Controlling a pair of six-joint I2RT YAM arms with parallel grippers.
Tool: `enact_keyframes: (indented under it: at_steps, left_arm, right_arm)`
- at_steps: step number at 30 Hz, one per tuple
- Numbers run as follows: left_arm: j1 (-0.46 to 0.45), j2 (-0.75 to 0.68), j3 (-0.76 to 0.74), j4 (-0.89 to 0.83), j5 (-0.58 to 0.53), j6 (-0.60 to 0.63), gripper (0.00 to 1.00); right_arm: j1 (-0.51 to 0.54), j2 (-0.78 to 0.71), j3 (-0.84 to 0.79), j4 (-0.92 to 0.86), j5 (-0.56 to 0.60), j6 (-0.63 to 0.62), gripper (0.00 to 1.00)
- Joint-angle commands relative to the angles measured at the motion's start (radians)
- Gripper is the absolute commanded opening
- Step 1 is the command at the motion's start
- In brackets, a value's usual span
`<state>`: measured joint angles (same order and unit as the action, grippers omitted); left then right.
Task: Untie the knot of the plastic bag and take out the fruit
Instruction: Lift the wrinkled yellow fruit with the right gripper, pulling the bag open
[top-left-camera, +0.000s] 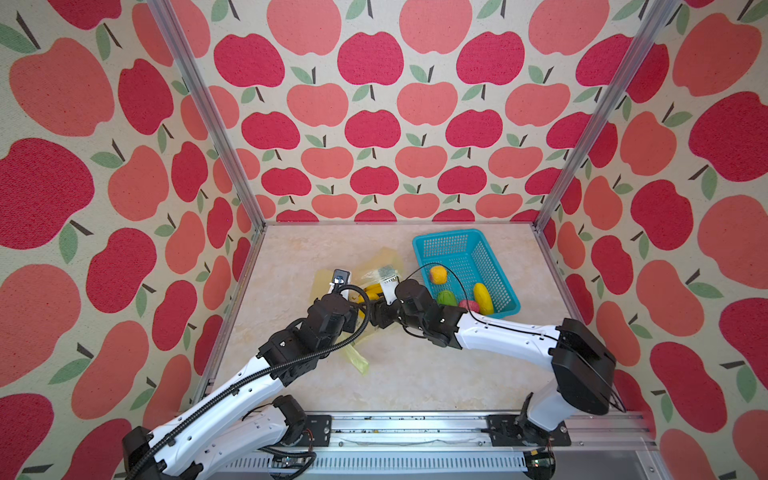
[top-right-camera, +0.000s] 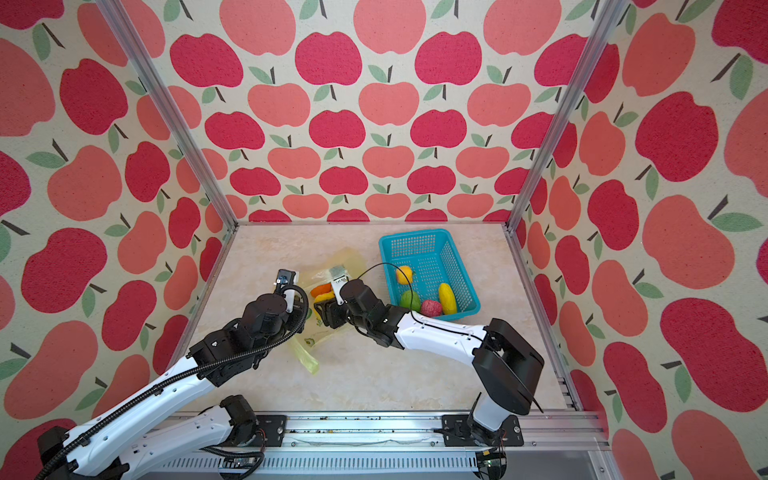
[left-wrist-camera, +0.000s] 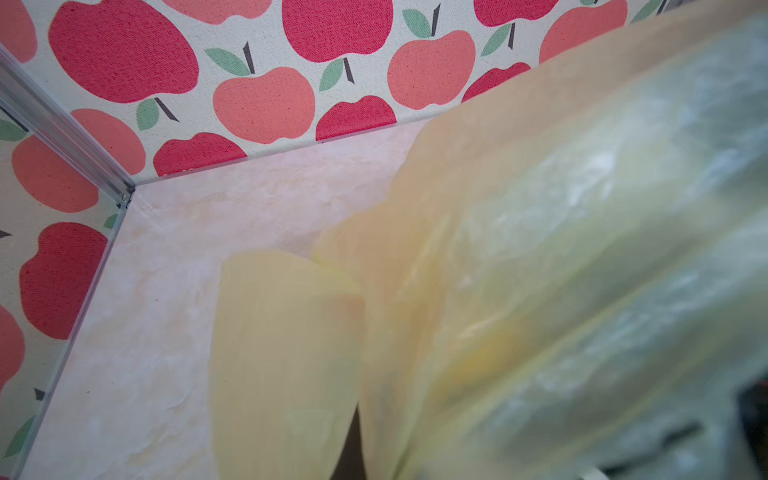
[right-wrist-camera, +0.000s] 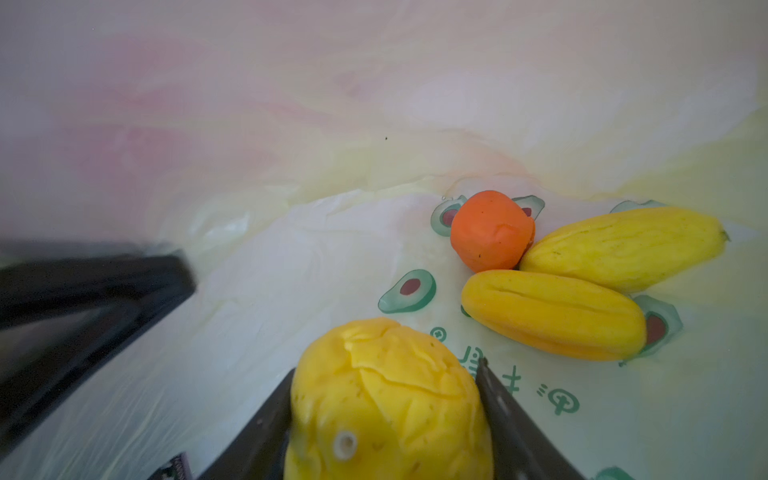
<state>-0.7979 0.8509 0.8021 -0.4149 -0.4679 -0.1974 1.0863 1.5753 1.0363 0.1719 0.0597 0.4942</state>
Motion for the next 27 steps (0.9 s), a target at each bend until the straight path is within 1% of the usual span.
enact_keyframes:
  at_steps: [1,4,7,13,19,21,24,27]
  left_arm:
    - [0.021,-0.003,0.02,-0.025,-0.029,-0.025,0.0]
    - [0.026,0.003,0.02,-0.022,-0.015,-0.025,0.0]
    - [0.031,0.004,0.018,-0.02,-0.016,-0.024,0.0]
    - [0.042,0.008,0.012,-0.012,-0.003,-0.025,0.0]
    - [0.056,0.02,0.008,-0.003,0.014,-0.03,0.0]
    - [0.061,0.023,0.008,-0.002,0.022,-0.03,0.0]
    - [0.063,0.022,0.007,-0.004,0.023,-0.031,0.0]
    - [0.066,0.019,0.003,0.003,0.022,-0.03,0.0]
  right_arm:
    - [0.0,-0.102,-0.063,-0.069,-0.058,0.073,0.24]
    - [-0.002,-0.178,-0.083,-0.087,-0.053,0.075,0.24]
    - [-0.002,-0.249,-0.118,-0.056,-0.074,0.068,0.26]
    - [-0.018,-0.373,-0.192,-0.041,0.003,0.041,0.26]
    - [-0.025,-0.502,-0.257,-0.032,0.027,0.01,0.27]
    - [-0.025,-0.533,-0.297,-0.004,0.032,0.004,0.28]
    - [-0.024,-0.536,-0.326,0.038,-0.002,-0.002,0.28]
    - [-0.024,-0.484,-0.331,0.09,-0.069,-0.037,0.25]
